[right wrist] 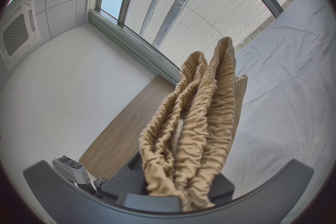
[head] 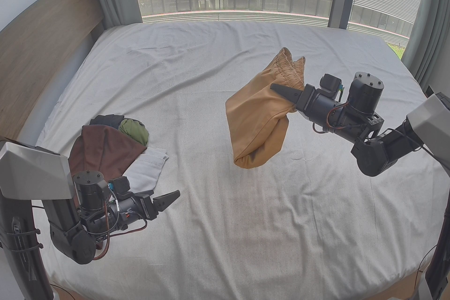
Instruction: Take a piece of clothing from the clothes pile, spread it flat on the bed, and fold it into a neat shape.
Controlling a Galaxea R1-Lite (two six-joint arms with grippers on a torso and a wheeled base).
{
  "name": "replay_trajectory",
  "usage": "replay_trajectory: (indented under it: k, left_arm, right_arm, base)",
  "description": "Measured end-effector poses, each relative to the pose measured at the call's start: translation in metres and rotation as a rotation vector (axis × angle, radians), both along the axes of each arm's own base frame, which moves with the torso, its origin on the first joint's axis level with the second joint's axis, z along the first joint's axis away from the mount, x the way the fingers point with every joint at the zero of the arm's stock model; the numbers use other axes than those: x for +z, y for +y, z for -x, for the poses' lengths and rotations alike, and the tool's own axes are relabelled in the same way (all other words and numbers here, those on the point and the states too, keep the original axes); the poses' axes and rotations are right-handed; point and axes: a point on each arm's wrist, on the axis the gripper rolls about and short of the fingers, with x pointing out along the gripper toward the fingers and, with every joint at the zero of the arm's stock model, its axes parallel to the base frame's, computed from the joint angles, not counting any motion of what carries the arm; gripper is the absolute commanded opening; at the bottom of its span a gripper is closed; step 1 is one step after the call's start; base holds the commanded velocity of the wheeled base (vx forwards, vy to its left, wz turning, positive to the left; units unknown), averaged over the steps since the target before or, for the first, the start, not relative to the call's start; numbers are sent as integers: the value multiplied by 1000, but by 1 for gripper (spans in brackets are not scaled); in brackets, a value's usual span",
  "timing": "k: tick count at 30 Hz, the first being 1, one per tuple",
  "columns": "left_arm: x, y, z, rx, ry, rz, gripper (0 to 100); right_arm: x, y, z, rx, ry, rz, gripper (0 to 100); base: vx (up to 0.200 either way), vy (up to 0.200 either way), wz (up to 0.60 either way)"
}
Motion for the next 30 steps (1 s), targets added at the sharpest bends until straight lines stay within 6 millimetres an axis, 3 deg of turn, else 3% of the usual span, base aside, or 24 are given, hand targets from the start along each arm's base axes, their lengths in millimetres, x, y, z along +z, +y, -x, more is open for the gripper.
replay_trajectory:
  k: [16, 30]
  left_arm:
    - [-6, 1, 2, 1, 26, -7, 100]
    - [-9, 2, 1, 5, 34, -9, 100]
  right_arm:
    - [-5, 7, -38, -14, -1, -15, 0]
    - [-27, 27, -63, 2, 32, -4, 0]
  base:
    - [0, 0, 0]
    - [0, 0, 0]
